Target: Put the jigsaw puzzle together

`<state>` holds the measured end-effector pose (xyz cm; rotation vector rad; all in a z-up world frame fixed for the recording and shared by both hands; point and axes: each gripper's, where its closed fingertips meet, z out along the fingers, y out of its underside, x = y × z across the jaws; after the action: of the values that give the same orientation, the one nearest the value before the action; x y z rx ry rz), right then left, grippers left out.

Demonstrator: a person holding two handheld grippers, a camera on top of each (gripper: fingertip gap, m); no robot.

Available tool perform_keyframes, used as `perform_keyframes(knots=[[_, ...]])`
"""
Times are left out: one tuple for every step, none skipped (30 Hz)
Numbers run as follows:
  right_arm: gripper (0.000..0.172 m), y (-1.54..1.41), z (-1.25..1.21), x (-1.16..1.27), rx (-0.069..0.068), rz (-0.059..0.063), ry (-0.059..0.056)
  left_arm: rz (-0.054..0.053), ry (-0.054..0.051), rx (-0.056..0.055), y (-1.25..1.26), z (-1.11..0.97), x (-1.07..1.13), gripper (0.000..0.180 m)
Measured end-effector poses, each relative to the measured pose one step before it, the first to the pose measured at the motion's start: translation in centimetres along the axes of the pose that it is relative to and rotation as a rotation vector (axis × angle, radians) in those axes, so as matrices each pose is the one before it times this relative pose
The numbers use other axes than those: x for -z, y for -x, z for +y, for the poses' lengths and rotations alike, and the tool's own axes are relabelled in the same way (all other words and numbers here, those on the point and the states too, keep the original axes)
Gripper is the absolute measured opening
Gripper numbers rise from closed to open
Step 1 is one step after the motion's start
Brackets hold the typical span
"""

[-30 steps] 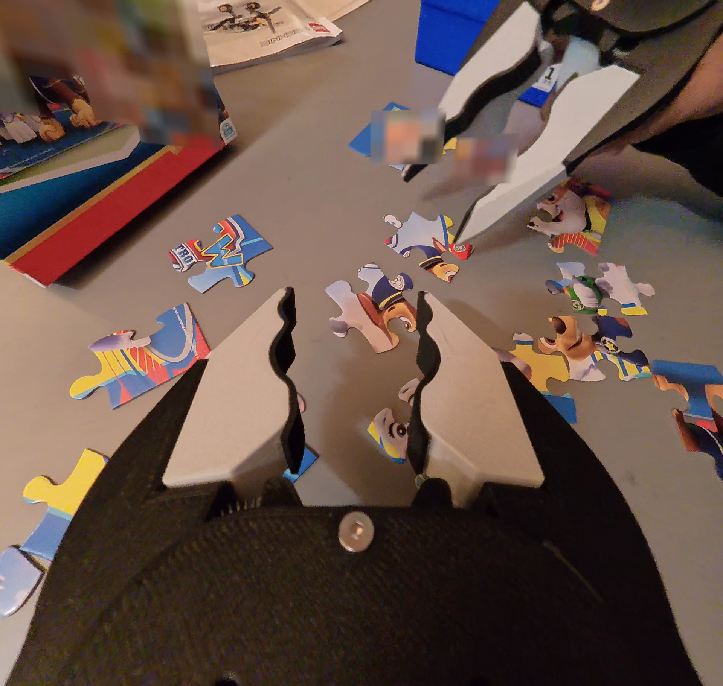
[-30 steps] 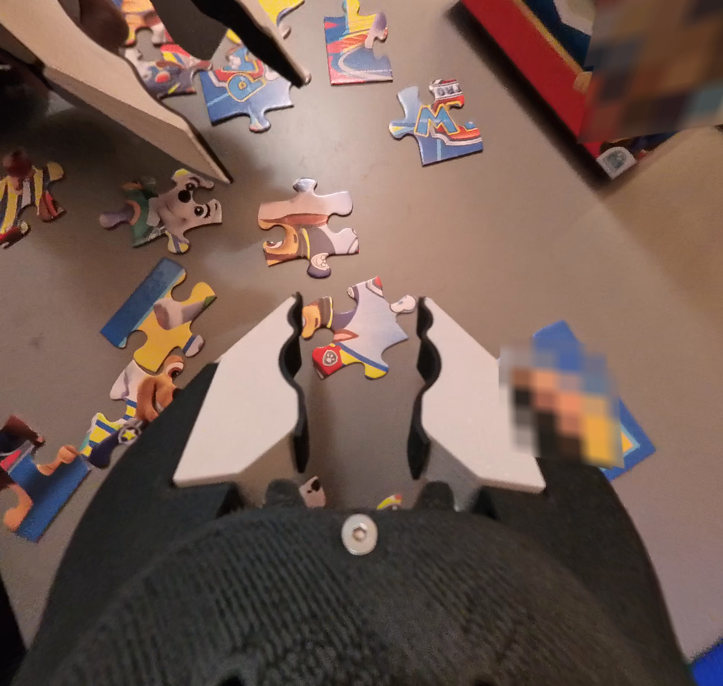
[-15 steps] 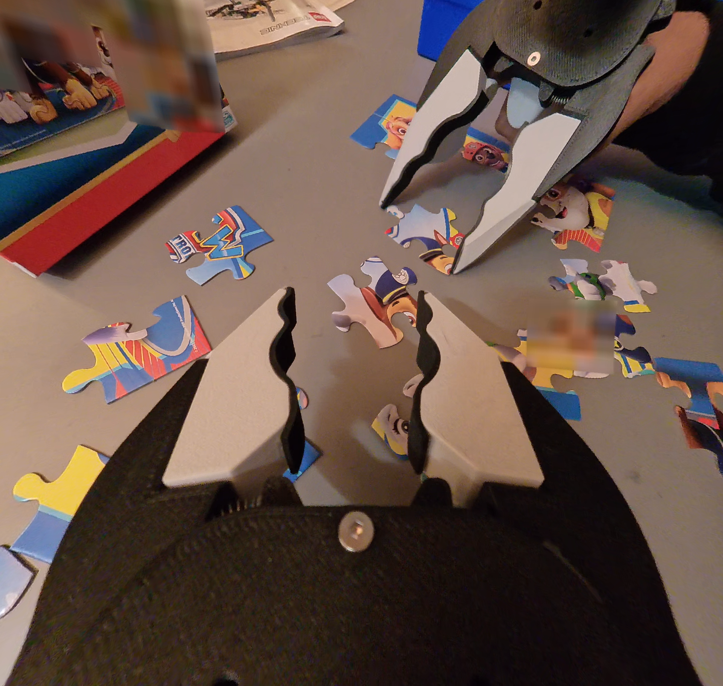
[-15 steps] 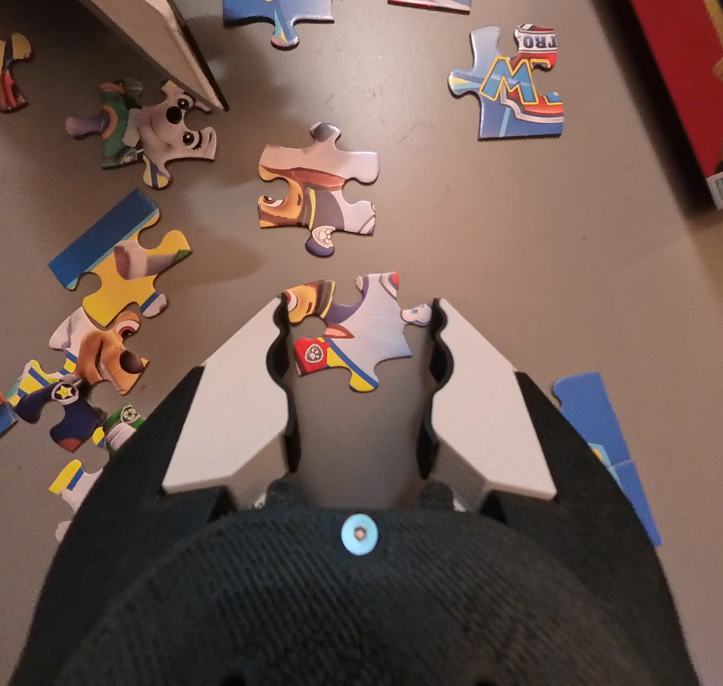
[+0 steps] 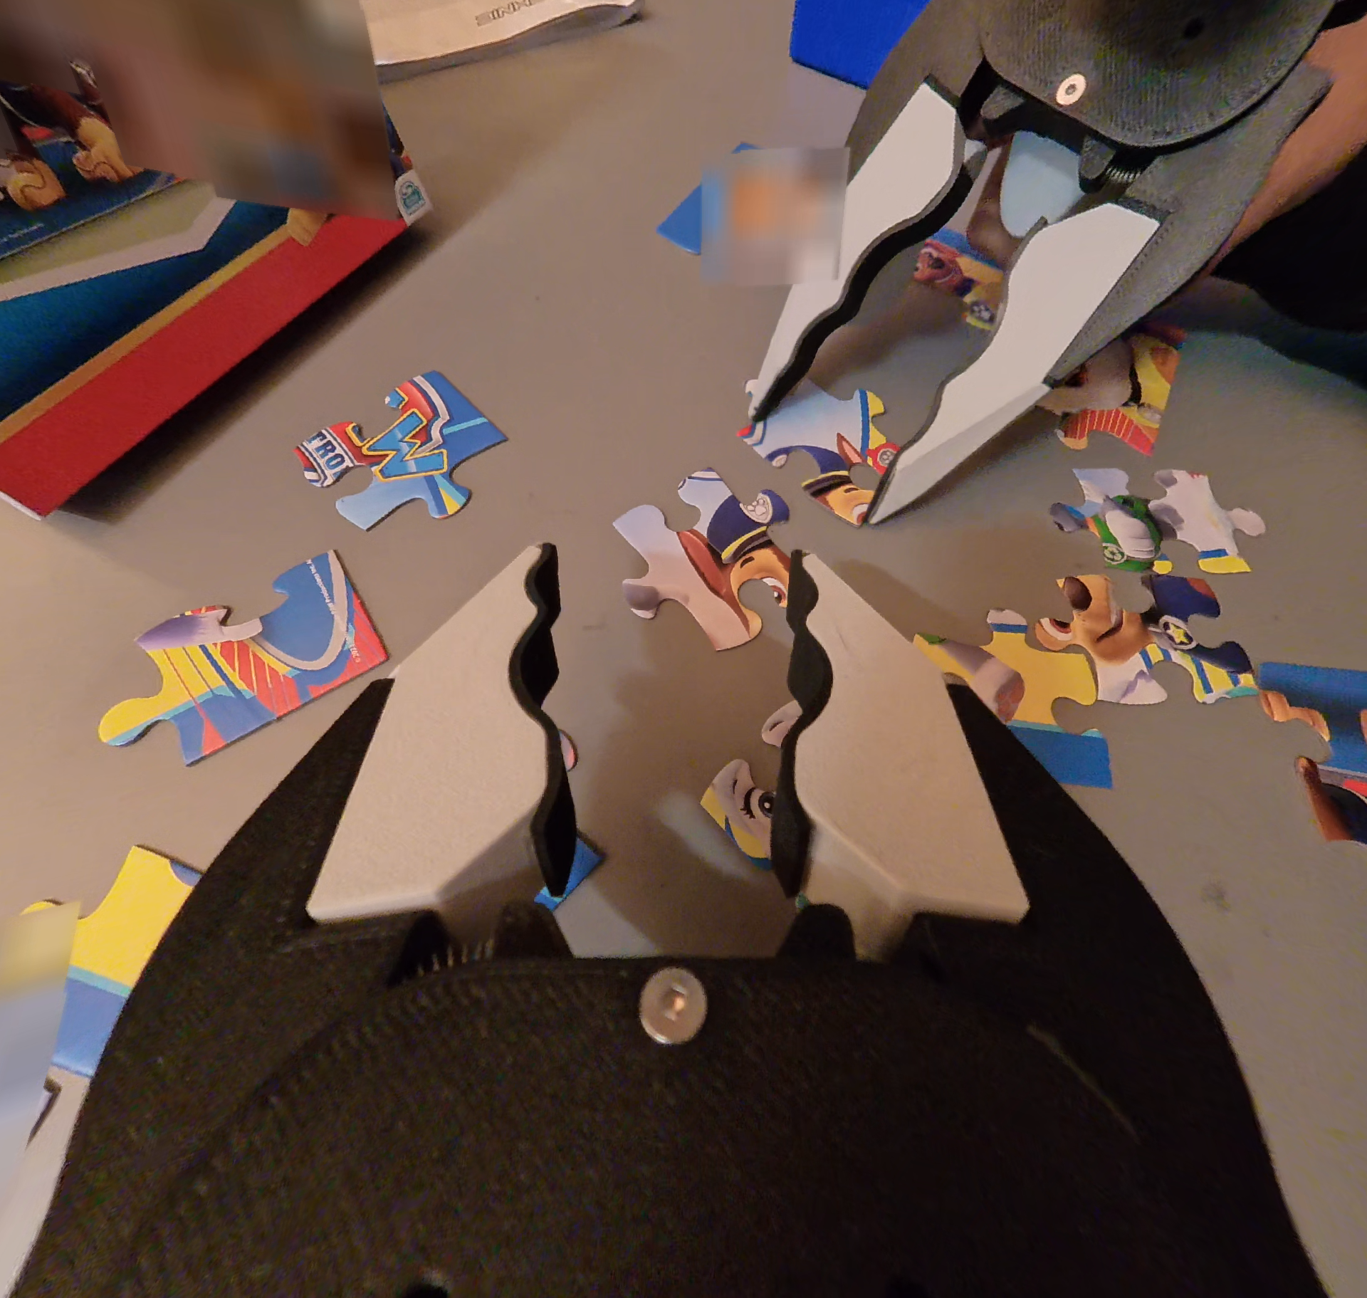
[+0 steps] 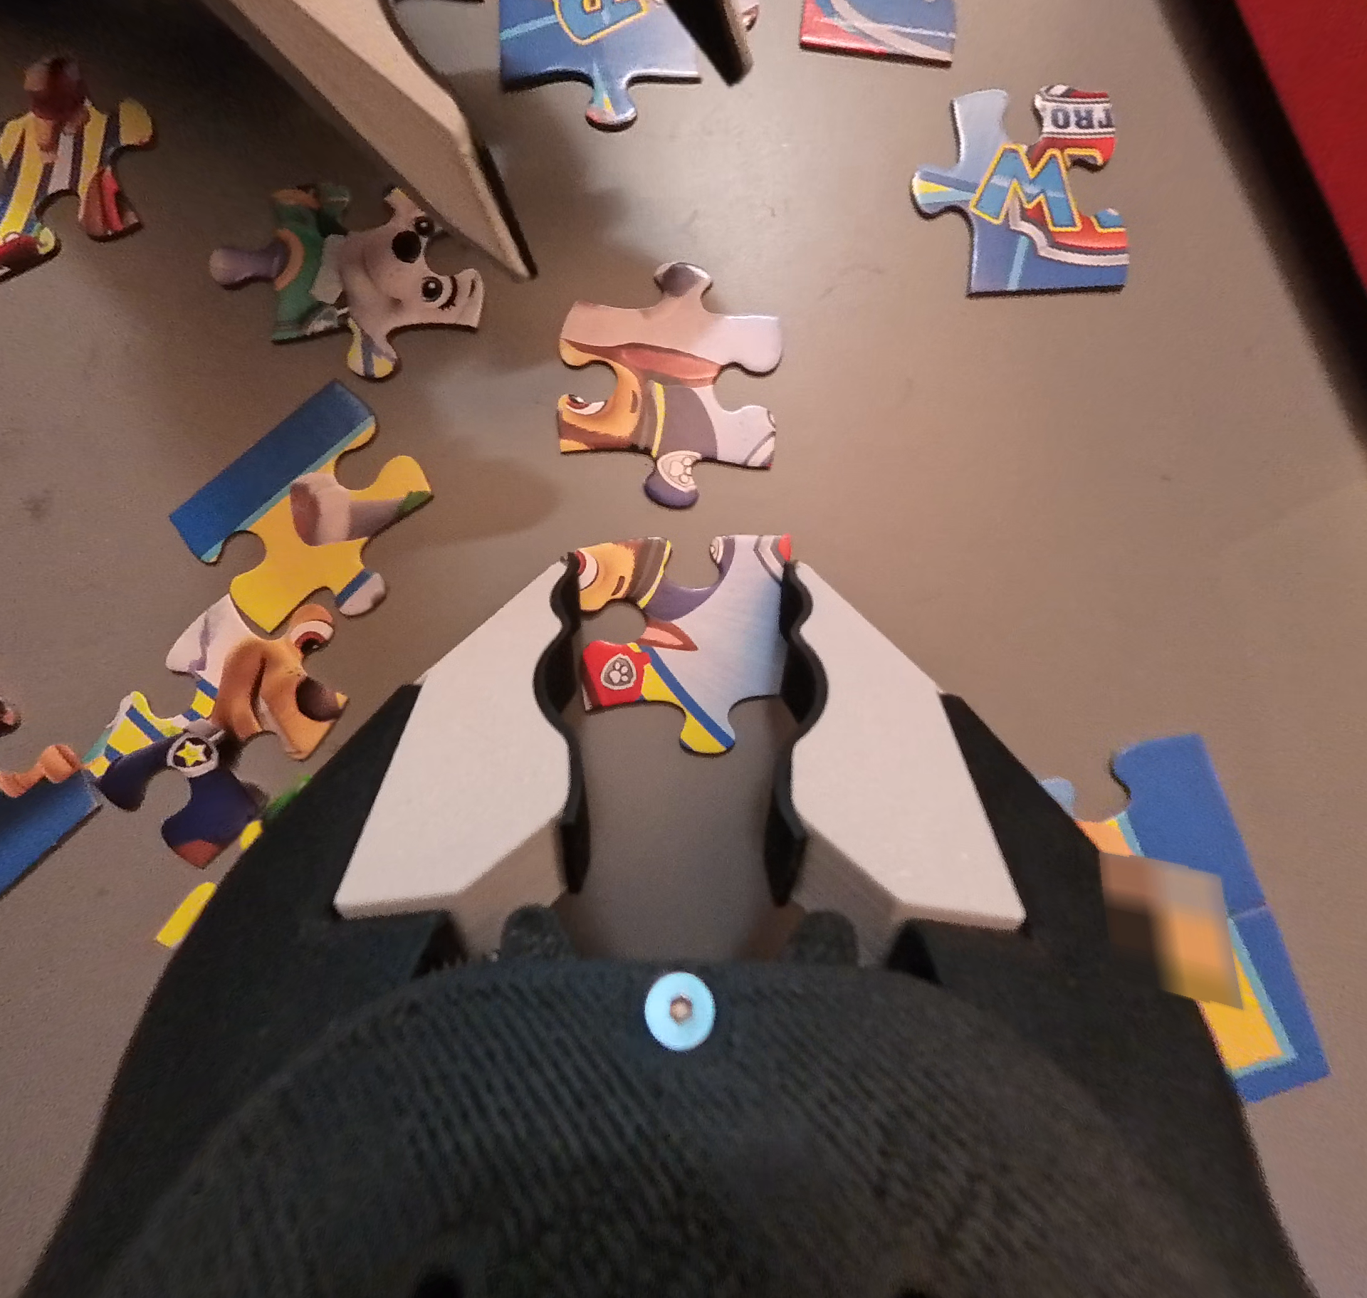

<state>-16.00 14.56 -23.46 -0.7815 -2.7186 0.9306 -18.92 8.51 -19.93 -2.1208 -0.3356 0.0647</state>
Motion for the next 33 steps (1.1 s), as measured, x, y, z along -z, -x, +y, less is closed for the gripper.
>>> perform_keyframes(knots=[[0.053,0.184,-0.076,-0.047,0.0010,-0.0047,-0.0001,-0.0054,0.0088,-0.0083,0.007,0.097,-0.088,0.061],[0.053,0.124,-0.064,-0.044,0.0018,-0.0017,-0.0019,-0.0056,0.0114,-0.0108,-0.019,0.140,-0.096,0.061],[0.053,0.091,-0.076,-0.059,0.0019,-0.0008,-0.0038,-0.0043,0.0155,-0.0109,-0.038,0.217,-0.156,0.061],[0.053,0.077,-0.087,-0.046,0.0000,-0.0010,-0.0058,-0.0034,0.0222,-0.0081,-0.056,0.334,-0.219,0.061],[0.053,0.062,-0.121,-0.052,-0.0021,-0.0020,-0.0076,-0.0057,0.0250,-0.0053,-0.003,0.411,-0.247,0.061],[0.053,0.059,-0.147,-0.043,-0.0028,-0.0030,-0.0084,-0.0054,0.0202,-0.0063,-0.022,0.339,-0.229,0.061],[0.053,0.081,-0.153,-0.037,-0.0023,-0.0039,-0.0082,-0.0029,0.0149,-0.0072,-0.078,0.254,-0.177,0.061],[0.053,0.085,-0.160,-0.027,-0.0011,-0.0041,-0.0061,-0.0001,0.0099,-0.0064,-0.120,0.149,-0.109,0.061],[0.053,0.053,-0.167,-0.034,0.0004,-0.0013,-0.0035,0.0020,0.0062,-0.0036,-0.121,0.067,-0.075,0.061],[0.053,-0.018,-0.181,-0.035,0.0017,0.0038,-0.0031,0.0037,0.0047,0.0002,-0.116,0.047,-0.066,0.061],[0.053,-0.052,-0.169,-0.055,0.0012,0.0056,-0.0021,0.0058,0.0051,0.0025,-0.111,0.050,-0.064,0.061],[0.053,-0.079,-0.135,-0.077,-0.0001,0.0066,0.0002,0.0064,0.0045,0.0027,-0.102,0.066,-0.055,0.061],[0.048,-0.133,-0.088,-0.099,-0.0001,0.0093,0.0023,0.0076,0.0064,0.0023,-0.106,0.113,-0.062,0.060],[0.047,-0.118,-0.026,-0.123,0.0007,0.0088,0.0046,0.0066,0.0072,0.0016,-0.105,0.127,-0.054,0.059],[0.047,-0.023,0.049,-0.148,-0.0007,0.0028,0.0097,0.0042,0.0045,-0.0002,-0.061,0.102,-0.044,0.058],[0.050,0.030,0.034,-0.130,-0.0018,0.0002,0.0094,0.0035,0.0034,-0.0007,-0.058,0.074,-0.037,0.056],[0.051,0.079,-0.086,-0.043,0.0007,0.0001,0.0027,0.0036,0.0030,-0.0001,-0.075,0.056,-0.025,0.054],[0.052,0.092,-0.027,-0.054,0.0002,-0.0006,0.0076,0.0039,0.0037,0.0002,-0.082,0.065,-0.034,0.053],[0.053,0.053,-0.018,-0.051,0.0010,0.0028,0.0060,0.0035,0.0042,0.0004,-0.071,0.057,-0.032,0.053],[0.053,0.096,-0.041,-0.046,0.0023,0.0016,0.0036,0.0042,0.0040,0.0000,-0.084,0.069,-0.032,0.052],[0.054,0.090,-0.025,-0.043,0.0018,0.0010,0.0030,0.0035,0.0043,0.0005,-0.080,0.067,-0.037,0.051],[0.054,0.131,-0.033,-0.022,0.0020,-0.0008,0.0027,0.0014,0.0045,0.0008,-0.041,0.081,-0.037,0.050],[0.054,0.181,-0.041,-0.009,0.0010,-0.0035,0.0010,-0.0037,0.0045,0.0015,0.034,0.080,-0.052,0.049],[0.054,0.165,-0.033,0.009,-0.0002,-0.0025,0.0011,-0.0176,0.0030,0.0047,0.258,0.049,-0.039,0.044],[0.054,0.157,-0.005,0.018,0.0003,-0.0027,0.0009,-0.0194,0.0007,0.0035,0.276,0.004,0.003,0.039],[0.053,0.151,-0.031,0.045,-0.0005,-0.0034,-0.0016,-0.0037,0.0001,0.0036,0.058,0.002,0.003,0.038],[0.053,0.075,-0.057,0.071,-0.0019,-0.0003,-0.0040,0.0003,-0.0003,0.0033,0.004,-0.004,0.000,0.037],[0.053,-0.045,-0.060,0.101,-0.0009,0.0059,-0.0057,0.0016,0.0001,0.0021,-0.025,-0.001,0.013,0.036],[0.052,-0.209,-0.048,0.138,-0.0008,0.0129,-0.0055,0.0019,0.0001,0.0004,-0.028,0.008,0.008,0.036],[0.050,-0.327,-0.011,0.176,-0.0042,0.0167,-0.0047,0.0010,-0.0001,0.0007,-0.016,0.006,0.006,0.036],[0.048,-0.367,0.031,0.175,-0.0090,0.0142,-0.0034,0.0007,0.0002,0.0012,-0.021,-0.004,-0.006,0.036],[0.046,-0.348,0.091,0.147,-0.0127,0.0110,-0.0013,0.0001,0.0002,0.0006,-0.016,-0.002,0.010,0.036],[0.045,-0.401,0.177,0.109,-0.0141,0.0117,0.0026,-0.0008,0.0005,0.0002,-0.005,-0.004,-0.009,0.036]])
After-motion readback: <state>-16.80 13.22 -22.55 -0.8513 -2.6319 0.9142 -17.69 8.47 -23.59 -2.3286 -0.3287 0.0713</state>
